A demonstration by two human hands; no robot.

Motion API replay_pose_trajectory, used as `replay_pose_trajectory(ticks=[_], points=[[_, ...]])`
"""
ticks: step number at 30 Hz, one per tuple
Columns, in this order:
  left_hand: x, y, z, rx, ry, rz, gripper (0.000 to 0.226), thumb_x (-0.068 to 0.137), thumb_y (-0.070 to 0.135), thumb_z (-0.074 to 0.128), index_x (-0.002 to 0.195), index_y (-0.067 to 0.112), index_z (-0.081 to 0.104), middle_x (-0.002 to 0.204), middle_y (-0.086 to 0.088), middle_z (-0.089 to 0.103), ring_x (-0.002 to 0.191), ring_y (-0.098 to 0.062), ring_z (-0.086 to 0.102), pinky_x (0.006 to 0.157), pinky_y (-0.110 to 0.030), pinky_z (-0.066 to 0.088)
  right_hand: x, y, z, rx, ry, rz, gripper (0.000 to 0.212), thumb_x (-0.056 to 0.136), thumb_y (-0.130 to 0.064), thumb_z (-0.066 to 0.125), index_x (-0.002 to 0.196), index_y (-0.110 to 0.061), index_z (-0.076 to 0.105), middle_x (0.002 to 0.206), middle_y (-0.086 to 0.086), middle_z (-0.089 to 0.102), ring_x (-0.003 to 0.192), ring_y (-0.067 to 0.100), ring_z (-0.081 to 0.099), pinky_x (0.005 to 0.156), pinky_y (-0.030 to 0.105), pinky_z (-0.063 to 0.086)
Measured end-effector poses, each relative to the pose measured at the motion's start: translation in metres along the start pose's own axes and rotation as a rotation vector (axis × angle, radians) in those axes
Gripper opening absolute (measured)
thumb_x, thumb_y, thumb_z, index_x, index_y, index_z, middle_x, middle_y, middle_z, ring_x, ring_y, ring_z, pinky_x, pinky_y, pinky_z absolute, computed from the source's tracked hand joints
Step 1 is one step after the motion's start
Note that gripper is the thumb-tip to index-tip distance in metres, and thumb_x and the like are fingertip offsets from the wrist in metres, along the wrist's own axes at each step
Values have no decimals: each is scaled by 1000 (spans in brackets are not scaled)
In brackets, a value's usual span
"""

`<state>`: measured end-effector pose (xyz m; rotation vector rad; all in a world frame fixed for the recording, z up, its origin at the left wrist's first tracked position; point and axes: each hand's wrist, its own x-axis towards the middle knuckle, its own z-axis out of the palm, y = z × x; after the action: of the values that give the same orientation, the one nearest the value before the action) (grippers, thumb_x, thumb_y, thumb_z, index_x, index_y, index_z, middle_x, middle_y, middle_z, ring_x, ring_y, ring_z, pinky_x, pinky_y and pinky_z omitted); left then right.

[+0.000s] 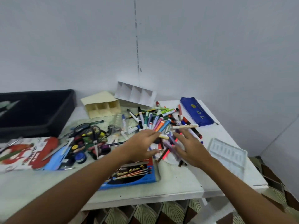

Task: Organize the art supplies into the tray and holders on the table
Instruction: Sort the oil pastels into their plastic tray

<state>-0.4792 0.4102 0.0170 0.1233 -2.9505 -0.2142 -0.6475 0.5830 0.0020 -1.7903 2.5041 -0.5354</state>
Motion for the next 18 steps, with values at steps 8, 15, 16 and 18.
replay_pose_trajectory(ticks=[8,15,16,18], points=[[-85,-87,0,218,-423,-333,82,84,75,6,155,35,6,164,-4,-9,150,-28,-8,120,-50,3,64,-57,61,-188,-180,-89,61,102,-53,20,155,-27,6,164,5,5,150,28,-4,119,51,4],[-81,-112,5,274,-456,-281,84,83,78,8,154,35,-7,162,0,-15,149,-25,-16,120,-52,-2,88,-26,62,-258,-188,40,77,84,-64,-15,153,-30,-10,163,6,-4,148,26,-11,114,58,-8],[-80,-114,5,280,-454,-277,83,86,77,12,154,34,-8,162,0,-15,148,-24,-16,119,-53,-4,91,-23,58,-241,-185,62,80,82,-66,-15,153,-31,-7,163,6,-4,149,27,-10,114,58,-9],[-81,-119,4,292,-450,-266,85,87,78,19,153,34,-10,162,2,-14,148,-26,-17,118,-53,-7,95,-22,54,-206,-175,118,75,88,-65,-5,155,-30,-1,163,6,-2,149,28,-9,114,58,-10]])
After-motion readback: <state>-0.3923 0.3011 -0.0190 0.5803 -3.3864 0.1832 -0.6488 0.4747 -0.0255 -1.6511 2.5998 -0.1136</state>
